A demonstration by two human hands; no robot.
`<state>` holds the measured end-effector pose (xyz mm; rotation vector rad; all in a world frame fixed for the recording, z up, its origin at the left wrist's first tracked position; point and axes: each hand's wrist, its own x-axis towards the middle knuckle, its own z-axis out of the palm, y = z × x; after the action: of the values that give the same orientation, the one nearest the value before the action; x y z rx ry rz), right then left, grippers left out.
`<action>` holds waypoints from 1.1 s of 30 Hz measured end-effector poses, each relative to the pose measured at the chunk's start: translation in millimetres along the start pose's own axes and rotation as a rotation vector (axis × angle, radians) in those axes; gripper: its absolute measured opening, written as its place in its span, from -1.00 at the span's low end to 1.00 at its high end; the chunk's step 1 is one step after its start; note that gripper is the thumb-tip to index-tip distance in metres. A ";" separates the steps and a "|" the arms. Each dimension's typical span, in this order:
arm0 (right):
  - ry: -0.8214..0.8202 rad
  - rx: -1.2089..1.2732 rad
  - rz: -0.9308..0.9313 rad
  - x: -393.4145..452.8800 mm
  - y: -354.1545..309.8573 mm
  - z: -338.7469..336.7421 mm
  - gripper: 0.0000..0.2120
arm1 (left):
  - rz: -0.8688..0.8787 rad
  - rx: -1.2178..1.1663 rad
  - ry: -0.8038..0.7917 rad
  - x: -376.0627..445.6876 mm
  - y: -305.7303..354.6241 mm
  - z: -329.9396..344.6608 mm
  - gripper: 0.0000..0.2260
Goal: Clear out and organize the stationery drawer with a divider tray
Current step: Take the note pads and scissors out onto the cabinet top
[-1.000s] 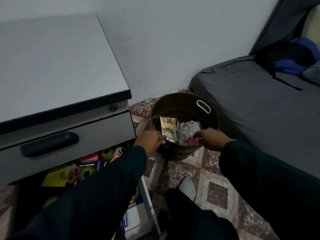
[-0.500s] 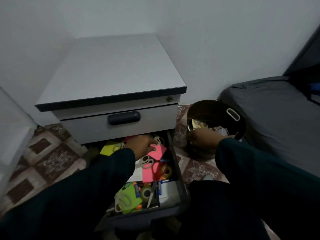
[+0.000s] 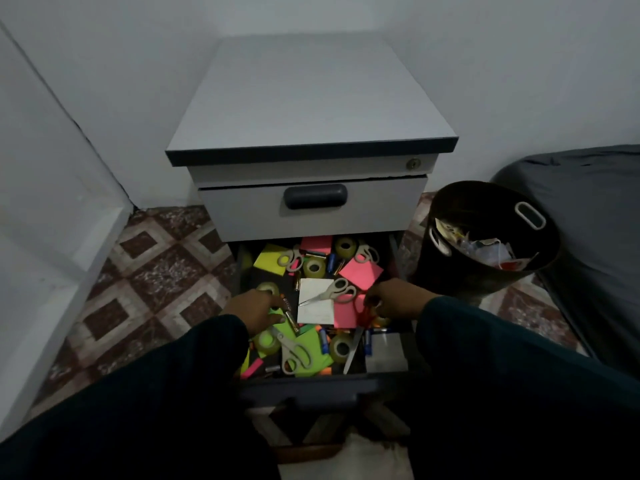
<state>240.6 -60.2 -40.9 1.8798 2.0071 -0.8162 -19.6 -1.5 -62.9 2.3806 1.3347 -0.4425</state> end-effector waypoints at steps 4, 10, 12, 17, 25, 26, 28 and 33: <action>-0.060 -0.044 -0.008 12.8 4.8 16.2 -0.66 | -0.005 -0.023 -0.068 14.5 -3.3 17.7 -0.64; -0.141 -0.079 0.005 31.5 11.8 20.0 -0.68 | -0.019 0.152 0.017 40.1 7.0 35.8 -0.70; -0.173 -0.114 0.011 35.4 11.7 23.0 -0.68 | -0.004 0.197 0.040 44.7 13.6 40.5 -0.70; -0.335 -0.245 0.028 47.7 8.9 40.8 -0.55 | -0.024 0.268 0.015 60.6 25.5 53.1 -0.66; -0.370 -0.237 0.021 61.2 11.2 45.1 -0.56 | -0.246 0.042 0.094 71.3 36.1 61.4 -0.51; -0.375 -0.241 0.024 62.0 11.3 46.3 -0.54 | -0.265 0.015 0.093 73.8 36.4 61.3 -0.48; -0.382 -0.248 0.027 62.3 10.8 47.3 -0.48 | -0.303 -0.031 0.083 78.3 36.3 60.5 -0.43; -0.418 -0.221 0.043 59.2 8.3 40.4 -0.51 | -0.358 -0.061 0.142 81.2 37.4 61.9 -0.42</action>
<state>234.5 -34.4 -108.0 1.4804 1.7141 -0.8523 47.9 12.1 -147.1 2.1599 1.8227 -0.3269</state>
